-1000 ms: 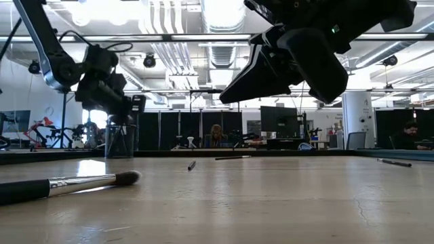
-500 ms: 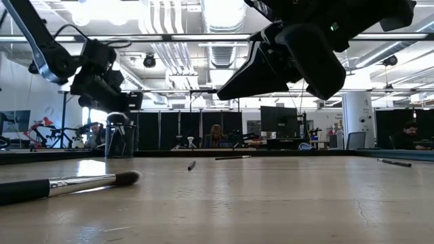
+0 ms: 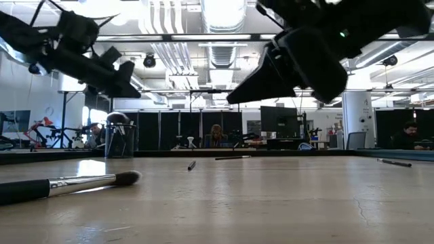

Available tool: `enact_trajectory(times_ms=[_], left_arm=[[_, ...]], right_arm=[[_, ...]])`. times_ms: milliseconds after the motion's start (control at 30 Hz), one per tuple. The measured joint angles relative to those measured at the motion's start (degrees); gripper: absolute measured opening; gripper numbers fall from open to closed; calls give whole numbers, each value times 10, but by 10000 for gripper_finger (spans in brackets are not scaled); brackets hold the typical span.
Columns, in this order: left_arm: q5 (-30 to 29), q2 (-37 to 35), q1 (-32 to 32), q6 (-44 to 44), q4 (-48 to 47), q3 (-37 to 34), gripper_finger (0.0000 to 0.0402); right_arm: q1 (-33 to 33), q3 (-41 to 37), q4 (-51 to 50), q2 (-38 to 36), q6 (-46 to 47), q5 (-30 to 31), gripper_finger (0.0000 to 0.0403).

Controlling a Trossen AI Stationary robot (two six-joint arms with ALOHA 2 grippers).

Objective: Put items in baskets/containers
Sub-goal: Put the lash brush into the holder

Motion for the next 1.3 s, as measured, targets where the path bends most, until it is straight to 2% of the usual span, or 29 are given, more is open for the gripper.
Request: enact_trajectory(times_ms=[100, 167, 333, 467, 600, 767, 867, 1000, 1167, 1300], left_arm=[[-3, -14, -92, -22, 0, -24, 4], [-27, -12, -161, -31, -2, -35, 3], [-171, 15, -341, -46, -23, -40, 1], [-224, 46, -453, -106, -76, -18, 0], [-238, 75, -536, -208, -216, 34, 0], [-273, 111, -626, -384, -470, 135, 0], [-259, 136, -670, -514, -611, 199, 0], [-183, 180, -714, -669, -734, 266, 0], [-77, 254, -750, -783, -754, 304, 0], [4, 313, -763, -839, -755, 306, 3]], right_arm=[[2, -45, 86, -1, -1, 0, 8], [2, -78, 154, -3, 0, -3, 8], [2, -141, 290, -7, -2, -25, 8], [2, -158, 317, -7, 10, -25, 8], [2, -160, 316, -7, 25, -26, 8], [3, -160, 316, -7, 27, -26, 8], [4, -161, 316, -7, 28, -26, 8], [9, -161, 316, -7, 25, -26, 8], [17, -162, 316, -7, 25, -26, 8], [22, -162, 315, -7, 25, -26, 8]])
